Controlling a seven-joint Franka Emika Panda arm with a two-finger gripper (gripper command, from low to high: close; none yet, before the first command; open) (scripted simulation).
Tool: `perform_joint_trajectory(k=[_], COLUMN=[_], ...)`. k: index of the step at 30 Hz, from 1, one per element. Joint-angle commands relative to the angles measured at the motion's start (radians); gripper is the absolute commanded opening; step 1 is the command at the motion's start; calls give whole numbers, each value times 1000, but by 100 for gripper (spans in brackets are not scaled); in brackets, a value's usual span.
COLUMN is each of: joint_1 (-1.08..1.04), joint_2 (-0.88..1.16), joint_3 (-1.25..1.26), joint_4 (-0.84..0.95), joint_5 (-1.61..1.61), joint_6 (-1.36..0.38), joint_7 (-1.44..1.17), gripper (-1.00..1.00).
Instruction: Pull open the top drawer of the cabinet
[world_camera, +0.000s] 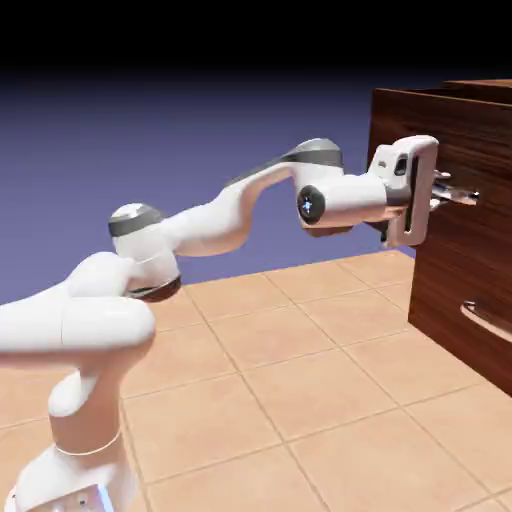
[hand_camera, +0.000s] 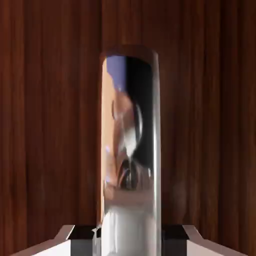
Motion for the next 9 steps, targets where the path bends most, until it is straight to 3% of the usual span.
perform_joint_trajectory(k=[1,6,7,9], joint_1=[25,129,129,156], joint_2=[4,20,20,25], joint_3=[-4,-24,-24,-31], joint_4=[-36,-184,-184,-221], joint_5=[-2,-31,-31,-41], joint_6=[-11,-56,-56,-66], joint_7=[-5,-16,-16,-18], gripper=[-100,-100,100,100])
